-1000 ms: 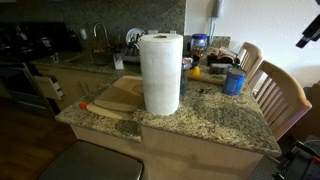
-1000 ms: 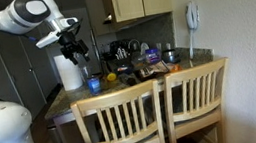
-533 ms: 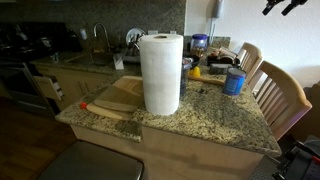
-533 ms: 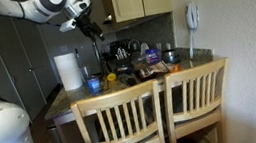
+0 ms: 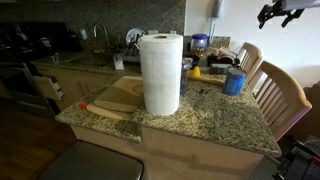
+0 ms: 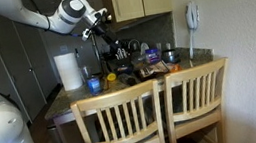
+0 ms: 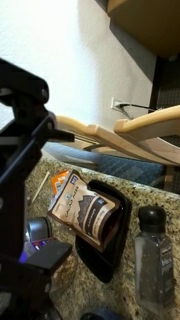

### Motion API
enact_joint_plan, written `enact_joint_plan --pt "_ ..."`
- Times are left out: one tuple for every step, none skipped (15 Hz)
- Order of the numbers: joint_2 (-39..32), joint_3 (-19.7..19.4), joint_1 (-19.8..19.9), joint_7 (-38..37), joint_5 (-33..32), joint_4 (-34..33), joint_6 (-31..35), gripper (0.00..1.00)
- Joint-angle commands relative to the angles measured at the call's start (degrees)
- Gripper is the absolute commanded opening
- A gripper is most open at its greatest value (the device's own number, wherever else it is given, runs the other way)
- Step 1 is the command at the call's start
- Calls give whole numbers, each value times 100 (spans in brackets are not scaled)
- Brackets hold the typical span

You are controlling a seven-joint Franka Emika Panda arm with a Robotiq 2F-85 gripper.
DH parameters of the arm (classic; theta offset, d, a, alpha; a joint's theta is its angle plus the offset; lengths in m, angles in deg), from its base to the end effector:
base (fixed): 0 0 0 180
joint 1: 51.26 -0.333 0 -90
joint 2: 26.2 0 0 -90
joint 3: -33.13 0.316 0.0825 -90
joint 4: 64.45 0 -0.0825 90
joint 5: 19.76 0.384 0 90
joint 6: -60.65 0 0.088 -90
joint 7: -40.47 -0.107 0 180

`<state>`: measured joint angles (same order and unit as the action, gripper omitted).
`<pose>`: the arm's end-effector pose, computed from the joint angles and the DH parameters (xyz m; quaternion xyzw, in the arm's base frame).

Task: Move the duck forward

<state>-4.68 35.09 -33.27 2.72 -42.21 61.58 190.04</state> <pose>0.4578 -0.1401 0.5828 0.8934 -0.3539 0.2405 0.1369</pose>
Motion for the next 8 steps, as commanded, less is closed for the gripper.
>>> enact_joint_plan --pt "-3 -70 -95 -40 -44 -22 -52 100" --pt "1 -65 -93 -42 -45 -28 -69 100" --pt "1 -65 -89 -43 -46 -34 -79 100" --pt "-90 -55 -74 -175 -55 -50 7 100" --pt "-228 -122 -205 -44 226 -97 -2 100" --pt "-401 -250 -482 524 667 -60 77 100" --pt "-534 -211 -560 595 797 -12 150 100" --pt "-691 -197 -701 760 1044 83 263 100"
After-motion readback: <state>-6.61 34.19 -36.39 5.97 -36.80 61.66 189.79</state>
